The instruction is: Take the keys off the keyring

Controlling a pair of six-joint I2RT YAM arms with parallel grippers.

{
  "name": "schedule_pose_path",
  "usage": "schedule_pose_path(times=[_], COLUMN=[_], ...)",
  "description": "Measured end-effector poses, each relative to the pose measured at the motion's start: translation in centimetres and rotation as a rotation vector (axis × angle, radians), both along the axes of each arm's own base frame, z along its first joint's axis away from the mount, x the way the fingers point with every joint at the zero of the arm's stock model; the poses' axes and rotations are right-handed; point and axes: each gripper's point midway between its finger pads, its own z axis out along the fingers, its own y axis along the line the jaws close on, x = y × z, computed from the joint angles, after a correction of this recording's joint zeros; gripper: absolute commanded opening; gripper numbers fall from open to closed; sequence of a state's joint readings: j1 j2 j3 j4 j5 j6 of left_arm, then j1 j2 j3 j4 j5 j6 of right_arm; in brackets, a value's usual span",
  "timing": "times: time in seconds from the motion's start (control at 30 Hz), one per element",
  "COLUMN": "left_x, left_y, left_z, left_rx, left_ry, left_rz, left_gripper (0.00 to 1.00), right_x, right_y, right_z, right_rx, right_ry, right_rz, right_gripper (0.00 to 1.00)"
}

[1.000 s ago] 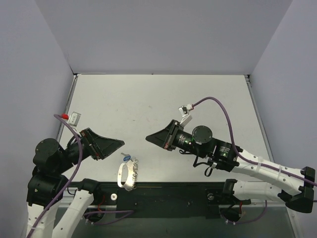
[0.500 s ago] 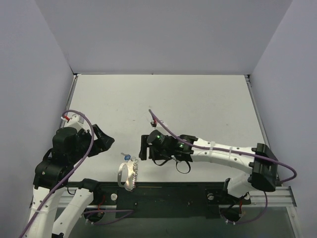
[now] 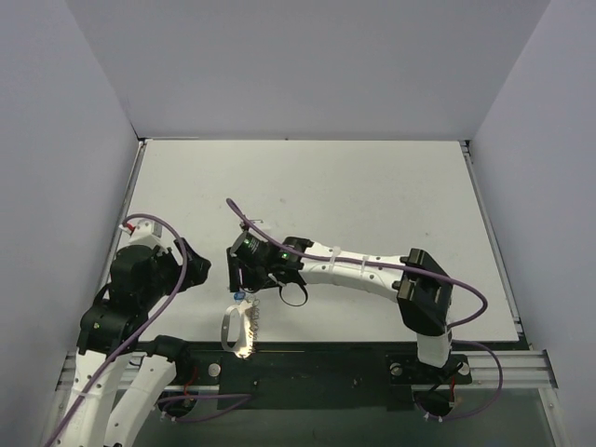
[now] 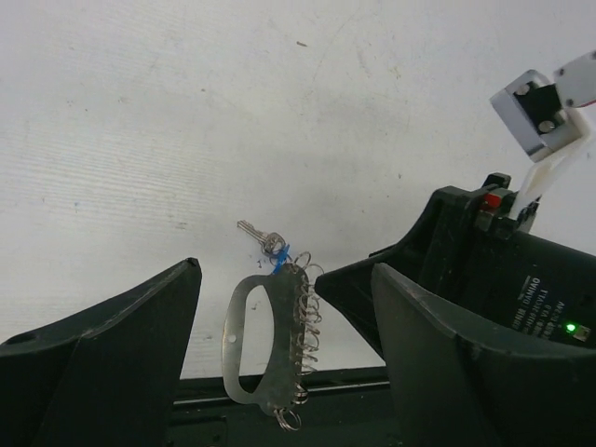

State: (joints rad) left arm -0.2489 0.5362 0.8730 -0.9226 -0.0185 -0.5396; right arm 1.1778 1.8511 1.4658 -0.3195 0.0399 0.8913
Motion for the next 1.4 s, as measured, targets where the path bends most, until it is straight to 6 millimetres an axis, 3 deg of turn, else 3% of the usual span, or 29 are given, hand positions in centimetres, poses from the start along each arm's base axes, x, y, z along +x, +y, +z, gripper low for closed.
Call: schedule_pose_path(times=[0.13, 0.33, 0.77, 0.97, 1.03, 1.07, 1.4], left_x=[-0.3, -0.2, -0.2, -0.2, -0.2, -0.2, -0.2], left_y=[0.6, 1.0, 1.1, 1.1, 1.1, 1.1, 1.1], left_z=[0.8, 1.3, 1.5, 1.6, 1.6, 1.6, 1.6], left_rx=[-0.016, -0.018, -0.029, -0.029, -0.029, -0.029, -0.029], left_ry=[-0.065, -0.095, -0.104, -0.105, -0.105, -0.105, -0.105], left_rz=[0.028, 0.053, 0.07, 0.07, 0.07, 0.07, 0.07], left_gripper=[0.84, 0.84, 0.84, 0.84, 0.84, 0.84, 0.84], right_x=[0.4, 0.6, 0.6, 0.4, 0.4, 0.4, 0.1], right_y=[1.3, 3.0, 3.7, 3.5, 3.4, 3.4, 2.0], right_z=[-1.2, -3.6, -6.6, -7.2, -7.2, -7.2, -7.7], right_rx=[-0.018, -0.045, -0.09, -0.107, -0.109, -0.11, -0.141], right_ry=[0.019, 0.068, 0.12, 0.132, 0.134, 0.134, 0.126], right_rz=[-0.004, -0.017, -0.049, -0.06, -0.064, -0.064, -0.058], right_gripper=[0.57, 0.55, 0.45, 0.2, 0.03, 0.0, 0.0])
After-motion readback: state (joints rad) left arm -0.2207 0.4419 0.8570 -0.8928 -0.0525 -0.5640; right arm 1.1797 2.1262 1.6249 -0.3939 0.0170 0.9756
